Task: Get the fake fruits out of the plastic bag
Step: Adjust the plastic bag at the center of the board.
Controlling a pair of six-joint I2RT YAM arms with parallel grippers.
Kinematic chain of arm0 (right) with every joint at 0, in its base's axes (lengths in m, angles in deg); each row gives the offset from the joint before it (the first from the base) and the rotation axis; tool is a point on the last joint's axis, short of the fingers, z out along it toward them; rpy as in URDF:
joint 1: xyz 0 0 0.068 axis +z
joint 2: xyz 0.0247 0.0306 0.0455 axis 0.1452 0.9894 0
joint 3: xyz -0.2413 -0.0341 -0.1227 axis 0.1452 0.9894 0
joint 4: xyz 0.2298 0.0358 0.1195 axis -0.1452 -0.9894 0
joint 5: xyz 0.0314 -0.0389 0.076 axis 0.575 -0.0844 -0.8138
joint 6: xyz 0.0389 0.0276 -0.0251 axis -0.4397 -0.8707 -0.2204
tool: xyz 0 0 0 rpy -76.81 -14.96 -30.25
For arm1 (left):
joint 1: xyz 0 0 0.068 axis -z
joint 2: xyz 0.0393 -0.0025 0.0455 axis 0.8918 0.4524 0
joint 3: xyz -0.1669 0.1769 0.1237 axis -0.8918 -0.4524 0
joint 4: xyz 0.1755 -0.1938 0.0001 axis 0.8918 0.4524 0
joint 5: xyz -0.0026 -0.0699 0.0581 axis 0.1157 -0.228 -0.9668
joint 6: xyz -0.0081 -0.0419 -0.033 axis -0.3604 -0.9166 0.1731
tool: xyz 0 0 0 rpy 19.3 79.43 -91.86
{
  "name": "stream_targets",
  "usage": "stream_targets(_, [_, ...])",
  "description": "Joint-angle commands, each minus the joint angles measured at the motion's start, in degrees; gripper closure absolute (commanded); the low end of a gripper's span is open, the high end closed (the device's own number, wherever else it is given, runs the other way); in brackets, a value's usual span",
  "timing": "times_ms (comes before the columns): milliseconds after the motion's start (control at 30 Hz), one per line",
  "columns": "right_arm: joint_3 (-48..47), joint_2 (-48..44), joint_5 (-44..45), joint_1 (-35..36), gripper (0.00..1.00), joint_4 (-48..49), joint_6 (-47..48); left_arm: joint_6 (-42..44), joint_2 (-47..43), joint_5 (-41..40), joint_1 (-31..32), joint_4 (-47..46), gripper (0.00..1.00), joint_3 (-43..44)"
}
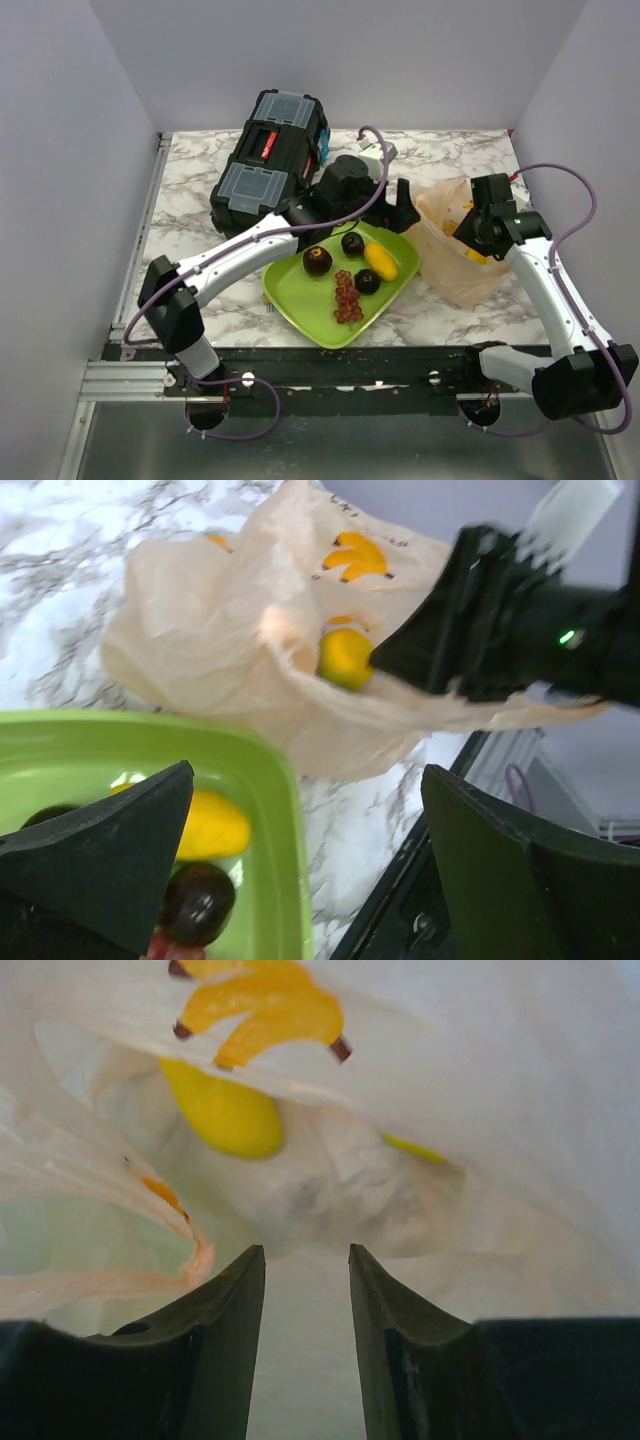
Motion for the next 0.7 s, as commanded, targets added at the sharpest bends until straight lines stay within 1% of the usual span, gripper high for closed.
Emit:
stream_targets(0, [6.4,-1.0,-10.0,0.1,0.63,7.2,-6.1,-3.4,8.1,-0.7,2.5,-1.0,0.04,8.7])
stream_targets(67, [9.5,-2.1,-12.8,0.1,0.75,8.9,-8.7,-2.4,10.8,-1.0,3.4,-0.5,0.04,11.2])
stream_targets(100, [11.5,-3.3,-14.8,0.1,0.79,10.2,-9.3,-1.9,12.1,-1.2,3.7,0.0,0.04,12.3])
stream_targets(200, [16.6,-7.9,-18.2,0.1,0.80,13.1,-11.4,-1.7,15.2,-1.1,4.0,1.3,0.04,14.2])
stream_targets(267, [20.2,-11.2,-20.8,0.1,0.80,14.7,-13.3,-1.4,16.6,-0.9,4.0,1.5,0.10,14.6])
stream_targets(367, [25.2,-14.5,-28.2,0.1,0.81,16.4,-15.8,-0.1,17.9,-1.3,4.0,2.4,0.19,14.0])
stream_targets(433, [27.8,-16.2,-30.8,0.2,0.81,16.6,-17.0,0.9,18.3,-2.6,4.0,4.1,0.26,13.5])
stream_targets(500, [29.1,-17.8,-30.7,0.2,0.81,15.7,-17.3,2.2,18.5,-3.4,4.0,4.6,0.41,12.5])
stream_targets(600, [29.1,-19.4,-25.9,0.2,0.81,12.2,-18.5,3.1,18.7,-4.3,4.0,4.2,0.61,10.3])
stream_targets(667, [29.2,-19.7,-21.4,0.2,0.81,9.5,-22.1,3.6,19.3,-4.4,4.0,4.9,0.69,10.0])
